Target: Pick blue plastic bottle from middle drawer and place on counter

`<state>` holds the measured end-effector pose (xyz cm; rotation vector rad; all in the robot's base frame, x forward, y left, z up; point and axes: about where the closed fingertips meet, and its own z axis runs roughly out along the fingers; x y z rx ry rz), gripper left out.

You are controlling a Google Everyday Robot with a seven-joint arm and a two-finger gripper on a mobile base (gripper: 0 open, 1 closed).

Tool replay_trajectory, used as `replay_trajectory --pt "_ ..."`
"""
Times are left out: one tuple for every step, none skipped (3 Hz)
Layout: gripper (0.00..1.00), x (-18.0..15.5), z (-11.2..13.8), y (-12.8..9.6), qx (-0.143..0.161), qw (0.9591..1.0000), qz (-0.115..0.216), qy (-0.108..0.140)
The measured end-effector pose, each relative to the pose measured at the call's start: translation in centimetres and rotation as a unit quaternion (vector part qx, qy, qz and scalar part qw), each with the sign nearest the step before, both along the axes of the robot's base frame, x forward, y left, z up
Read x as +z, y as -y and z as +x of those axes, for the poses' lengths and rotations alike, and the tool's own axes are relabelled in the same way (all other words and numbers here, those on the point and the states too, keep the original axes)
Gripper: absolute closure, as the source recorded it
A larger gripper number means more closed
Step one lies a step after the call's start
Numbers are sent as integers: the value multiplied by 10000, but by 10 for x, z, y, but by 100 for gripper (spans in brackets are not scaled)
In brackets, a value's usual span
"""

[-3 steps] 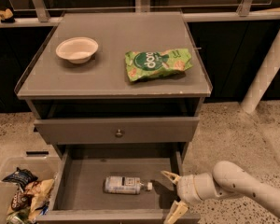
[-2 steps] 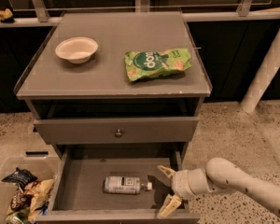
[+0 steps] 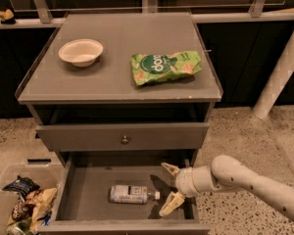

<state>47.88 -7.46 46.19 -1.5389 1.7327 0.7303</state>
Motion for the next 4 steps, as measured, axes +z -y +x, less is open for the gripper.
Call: replay_trajectory --pt "0 -12 9 -16 -104 9997 -213 46" --pt "0 -12 33 -50 -292 9985 -391 246" --pt "0 -12 33 -50 -288 9985 -391 243" --pt "0 -32 35 -74 -188 9990 -370 147"
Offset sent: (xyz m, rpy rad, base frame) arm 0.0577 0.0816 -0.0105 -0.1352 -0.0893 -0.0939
